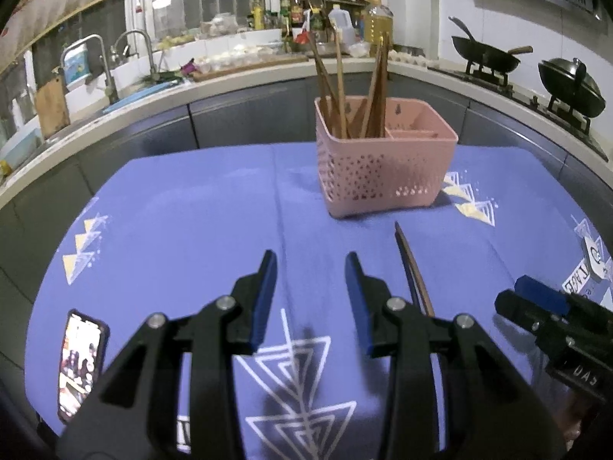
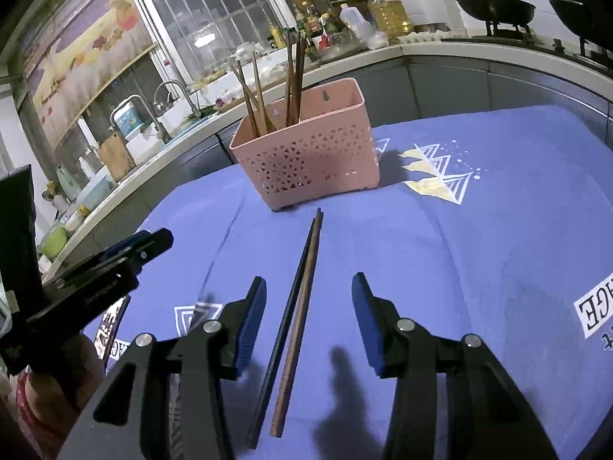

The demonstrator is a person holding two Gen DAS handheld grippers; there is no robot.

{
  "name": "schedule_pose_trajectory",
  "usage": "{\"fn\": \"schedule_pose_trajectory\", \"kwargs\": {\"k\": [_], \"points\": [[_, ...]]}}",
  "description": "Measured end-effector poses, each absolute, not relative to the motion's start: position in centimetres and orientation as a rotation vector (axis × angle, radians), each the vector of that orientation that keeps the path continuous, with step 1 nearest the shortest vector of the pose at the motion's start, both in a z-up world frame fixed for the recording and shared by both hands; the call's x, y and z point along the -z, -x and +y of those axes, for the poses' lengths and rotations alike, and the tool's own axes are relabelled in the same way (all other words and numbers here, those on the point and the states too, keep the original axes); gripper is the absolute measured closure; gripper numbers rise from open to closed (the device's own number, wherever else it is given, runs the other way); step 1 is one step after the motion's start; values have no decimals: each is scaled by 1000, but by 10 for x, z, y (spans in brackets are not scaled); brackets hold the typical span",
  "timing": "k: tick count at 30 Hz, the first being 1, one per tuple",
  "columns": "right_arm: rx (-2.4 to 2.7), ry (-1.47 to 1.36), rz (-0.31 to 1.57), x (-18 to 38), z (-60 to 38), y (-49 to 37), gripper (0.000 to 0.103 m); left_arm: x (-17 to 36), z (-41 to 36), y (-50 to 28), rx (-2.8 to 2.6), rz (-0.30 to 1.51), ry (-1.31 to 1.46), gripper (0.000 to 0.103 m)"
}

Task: Organize utensils
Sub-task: 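Pull both open tools back down toward the last two chopsticks, then align the right tool over the brown chopstick while the left tool approaches the black one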

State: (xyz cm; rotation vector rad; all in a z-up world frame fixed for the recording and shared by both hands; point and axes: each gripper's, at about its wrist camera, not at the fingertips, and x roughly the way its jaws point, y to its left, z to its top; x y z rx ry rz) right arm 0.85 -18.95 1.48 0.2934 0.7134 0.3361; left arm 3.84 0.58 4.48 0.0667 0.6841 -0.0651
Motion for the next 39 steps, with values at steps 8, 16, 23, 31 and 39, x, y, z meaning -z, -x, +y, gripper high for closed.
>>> {"fn": "schedule_pose_trajectory", "kwargs": {"k": [8,16,23,31,39], "points": [[-329,-285,740,-7,-188,-5,56,-22,0,-35,74,742,-82,68],[-329,-296,735,-8,-188,-2,56,-8,-2,-31,78,775,-89,68],[-359,-314,659,-20,-185,8,56,-13,0,-26,55,761,-90,47],[-362,-299,610,-29,-180,11,56,-20,-3,-19,48,741,-102,39],[-357,-306,620,-27,-181,8,56,-22,-4,-19,44,733,-107,33]]}}
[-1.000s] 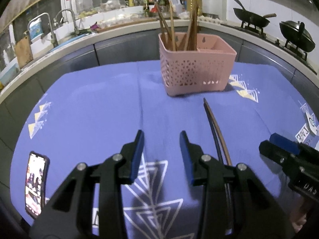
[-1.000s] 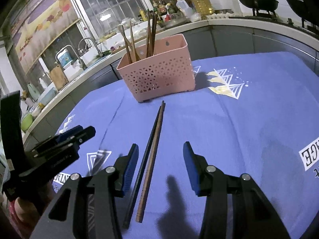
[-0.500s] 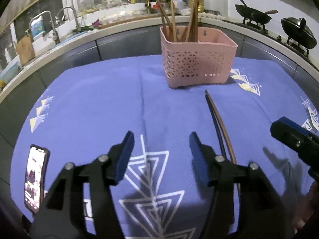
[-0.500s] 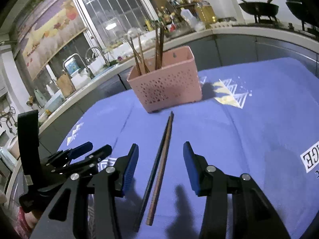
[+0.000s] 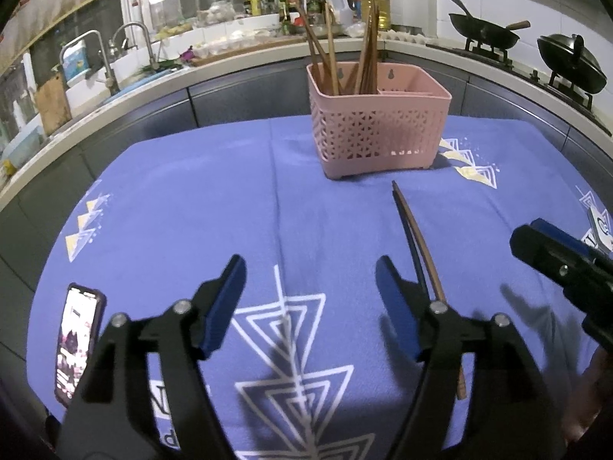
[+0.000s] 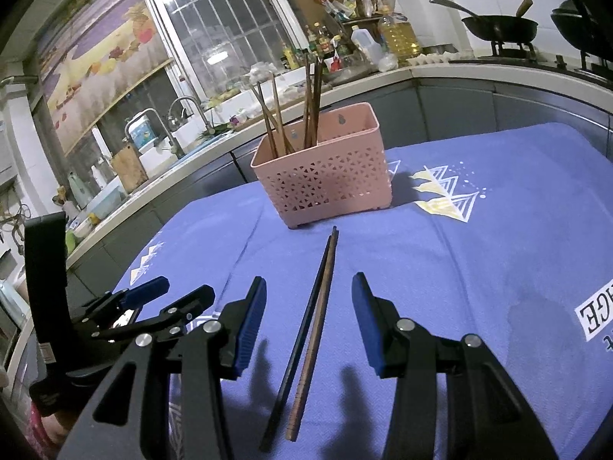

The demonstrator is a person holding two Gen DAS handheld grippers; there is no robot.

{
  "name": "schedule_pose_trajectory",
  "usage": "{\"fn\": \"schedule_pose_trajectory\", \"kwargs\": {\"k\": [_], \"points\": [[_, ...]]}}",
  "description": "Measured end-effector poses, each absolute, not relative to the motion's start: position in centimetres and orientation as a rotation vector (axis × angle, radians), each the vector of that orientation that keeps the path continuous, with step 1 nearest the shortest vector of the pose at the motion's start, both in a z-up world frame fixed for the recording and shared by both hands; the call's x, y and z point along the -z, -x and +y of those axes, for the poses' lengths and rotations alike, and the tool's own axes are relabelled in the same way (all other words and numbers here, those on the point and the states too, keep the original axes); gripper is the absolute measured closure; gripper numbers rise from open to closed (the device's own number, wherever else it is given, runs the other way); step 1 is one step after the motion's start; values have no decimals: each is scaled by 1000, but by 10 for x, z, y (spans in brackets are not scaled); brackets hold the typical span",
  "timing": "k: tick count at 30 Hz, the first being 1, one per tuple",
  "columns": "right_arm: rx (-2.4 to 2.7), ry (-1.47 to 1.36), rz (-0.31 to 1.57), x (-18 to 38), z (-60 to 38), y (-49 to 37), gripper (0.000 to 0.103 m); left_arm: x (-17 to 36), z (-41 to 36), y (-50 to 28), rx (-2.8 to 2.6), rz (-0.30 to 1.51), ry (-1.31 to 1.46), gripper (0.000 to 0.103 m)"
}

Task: Organize utensils
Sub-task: 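Align the right tool over the brown chopstick while the left tool approaches the black one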

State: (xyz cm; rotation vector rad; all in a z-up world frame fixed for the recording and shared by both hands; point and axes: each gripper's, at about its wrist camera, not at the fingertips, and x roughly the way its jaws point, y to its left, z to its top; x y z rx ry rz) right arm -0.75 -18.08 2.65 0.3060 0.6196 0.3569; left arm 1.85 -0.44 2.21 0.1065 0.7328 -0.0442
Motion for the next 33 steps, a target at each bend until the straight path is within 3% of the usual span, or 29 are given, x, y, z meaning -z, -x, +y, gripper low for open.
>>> {"fn": "schedule_pose_trajectory", "kwargs": {"k": [33], "points": [[-334,-310,646,-17,-183,4,56,-24,6,-16,-40,719,-79,6]]}}
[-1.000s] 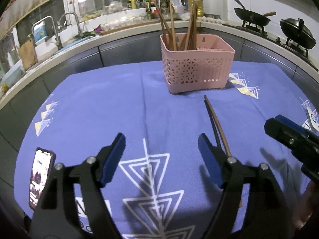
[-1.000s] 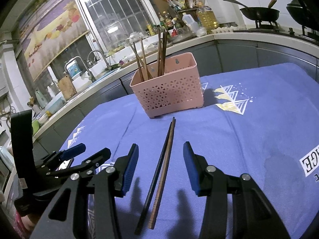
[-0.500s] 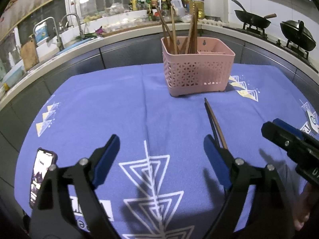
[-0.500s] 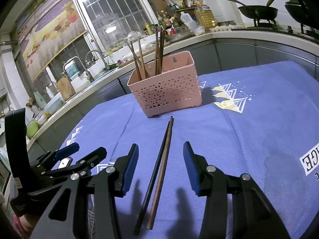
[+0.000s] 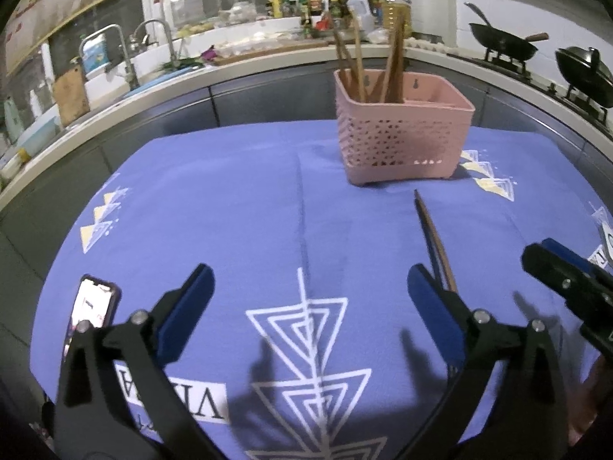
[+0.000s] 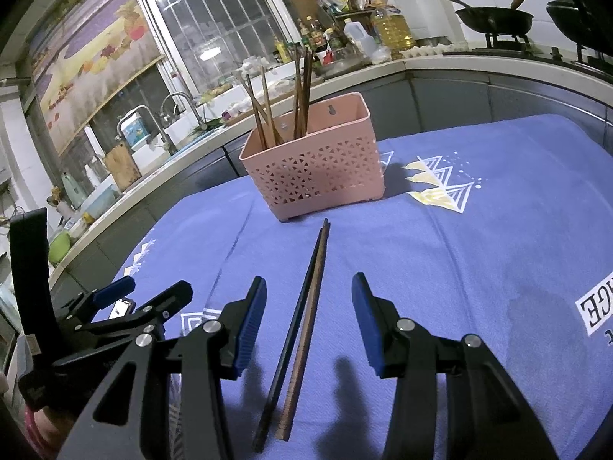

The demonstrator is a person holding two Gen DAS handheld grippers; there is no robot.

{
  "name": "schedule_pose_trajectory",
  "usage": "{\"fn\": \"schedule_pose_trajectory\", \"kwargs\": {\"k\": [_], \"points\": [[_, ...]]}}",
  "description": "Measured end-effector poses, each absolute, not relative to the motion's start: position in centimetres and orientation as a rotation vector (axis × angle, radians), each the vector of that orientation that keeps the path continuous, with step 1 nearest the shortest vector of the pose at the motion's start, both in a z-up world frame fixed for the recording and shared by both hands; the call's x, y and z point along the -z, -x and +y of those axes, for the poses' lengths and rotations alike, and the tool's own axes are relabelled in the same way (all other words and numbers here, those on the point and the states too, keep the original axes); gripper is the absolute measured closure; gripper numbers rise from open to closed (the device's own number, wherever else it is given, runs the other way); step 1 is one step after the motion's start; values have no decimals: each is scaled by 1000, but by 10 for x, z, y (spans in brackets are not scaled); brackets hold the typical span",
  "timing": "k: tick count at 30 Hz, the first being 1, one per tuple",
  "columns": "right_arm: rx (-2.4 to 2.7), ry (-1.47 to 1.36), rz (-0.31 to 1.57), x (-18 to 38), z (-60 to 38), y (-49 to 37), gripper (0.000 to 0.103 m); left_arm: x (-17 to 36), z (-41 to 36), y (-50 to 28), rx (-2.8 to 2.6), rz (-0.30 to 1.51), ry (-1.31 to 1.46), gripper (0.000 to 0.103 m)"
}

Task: Organize utensils
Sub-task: 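Align the right tool over the brown chopstick while the left tool approaches the black one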

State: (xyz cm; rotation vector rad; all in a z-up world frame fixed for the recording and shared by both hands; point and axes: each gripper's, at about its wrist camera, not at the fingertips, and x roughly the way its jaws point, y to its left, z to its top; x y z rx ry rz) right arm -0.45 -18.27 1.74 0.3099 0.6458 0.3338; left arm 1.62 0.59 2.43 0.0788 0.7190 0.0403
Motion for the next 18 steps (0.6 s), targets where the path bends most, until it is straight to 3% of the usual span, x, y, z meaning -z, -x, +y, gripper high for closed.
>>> {"fn": "schedule_pose_trajectory", "kwargs": {"k": [18], "points": [[-318,-275,740,-3,-175,-5,56,0,21,-30,-116,878,-88,6]]}}
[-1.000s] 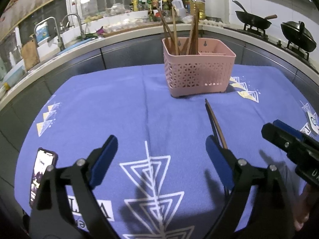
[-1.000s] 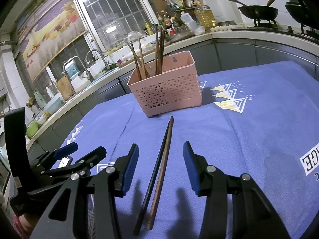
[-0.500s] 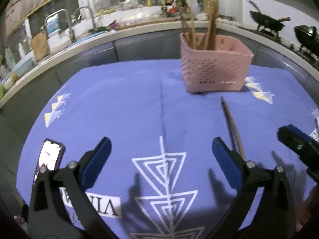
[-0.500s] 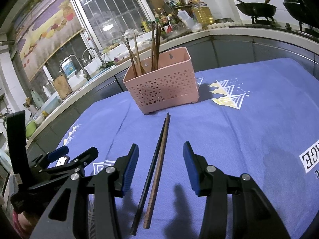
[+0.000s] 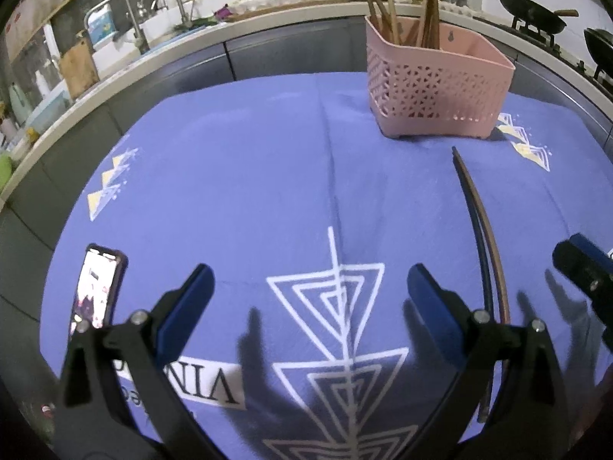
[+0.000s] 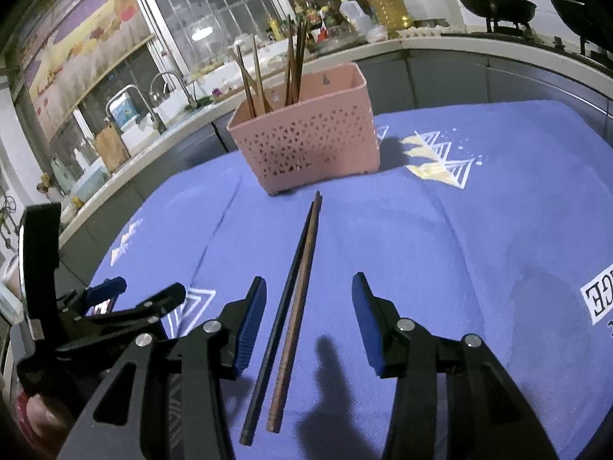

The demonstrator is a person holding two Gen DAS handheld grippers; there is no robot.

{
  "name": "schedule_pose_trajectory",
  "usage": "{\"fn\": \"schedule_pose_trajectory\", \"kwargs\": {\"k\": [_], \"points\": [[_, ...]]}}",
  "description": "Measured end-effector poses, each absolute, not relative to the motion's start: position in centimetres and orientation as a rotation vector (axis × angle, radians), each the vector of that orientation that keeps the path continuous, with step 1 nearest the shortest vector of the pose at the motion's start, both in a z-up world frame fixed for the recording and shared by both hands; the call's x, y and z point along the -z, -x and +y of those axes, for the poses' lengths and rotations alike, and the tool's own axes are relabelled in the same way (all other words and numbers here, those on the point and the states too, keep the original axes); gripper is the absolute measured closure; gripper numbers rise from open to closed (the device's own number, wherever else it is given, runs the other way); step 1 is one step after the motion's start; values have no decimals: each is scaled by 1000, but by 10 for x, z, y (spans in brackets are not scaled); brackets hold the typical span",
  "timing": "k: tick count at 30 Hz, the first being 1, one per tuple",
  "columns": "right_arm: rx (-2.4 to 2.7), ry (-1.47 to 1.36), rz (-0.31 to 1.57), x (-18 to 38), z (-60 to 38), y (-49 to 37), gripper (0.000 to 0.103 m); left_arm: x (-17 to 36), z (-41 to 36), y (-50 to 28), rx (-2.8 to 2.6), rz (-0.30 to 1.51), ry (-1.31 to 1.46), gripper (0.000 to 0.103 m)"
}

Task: Organize utensils
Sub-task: 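Align the right tool over the brown chopstick while the left tool approaches the black one, then close the right tool on the brown chopstick while the left tool grasps the black one, then lift both chopsticks upright and carry them over the pink basket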

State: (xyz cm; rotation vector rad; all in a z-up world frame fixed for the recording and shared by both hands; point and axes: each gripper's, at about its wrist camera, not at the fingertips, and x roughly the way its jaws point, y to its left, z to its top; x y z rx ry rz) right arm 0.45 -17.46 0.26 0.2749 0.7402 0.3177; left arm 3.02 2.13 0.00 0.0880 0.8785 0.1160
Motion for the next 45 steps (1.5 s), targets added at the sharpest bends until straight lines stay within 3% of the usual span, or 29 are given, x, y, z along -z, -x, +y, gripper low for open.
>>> {"fn": "schedule_pose_trajectory", "kwargs": {"k": [6,10,15,23,28,30,32,37,42,45], "points": [[-320,-218,764,2,-166,-5,57,-4,23,-29,-46,830,-62,6],[-337,-149,811,10,-154,-6,71,-11,24,-29,-11,778,-35,6],[-354,-62,869,24,-138,-9,80,-12,19,-27,69,767,-16,10],[-293,-4,873,31,-151,-10,95,0,-12,-40,203,863,-27,45],[-276,-24,883,33,-178,9,96,8,-45,-49,278,897,-70,48],[-271,-32,887,33,-187,19,96,13,-56,-52,288,912,-95,54],[-273,-64,891,35,-197,28,96,24,-66,-57,293,947,-115,70],[-281,-157,867,31,-221,31,95,32,-68,-53,312,948,-136,96],[-362,-257,887,23,-227,-1,93,34,-48,-44,319,969,-107,97],[-377,-212,890,18,-217,-29,85,32,-42,-44,313,988,-109,97]]}}
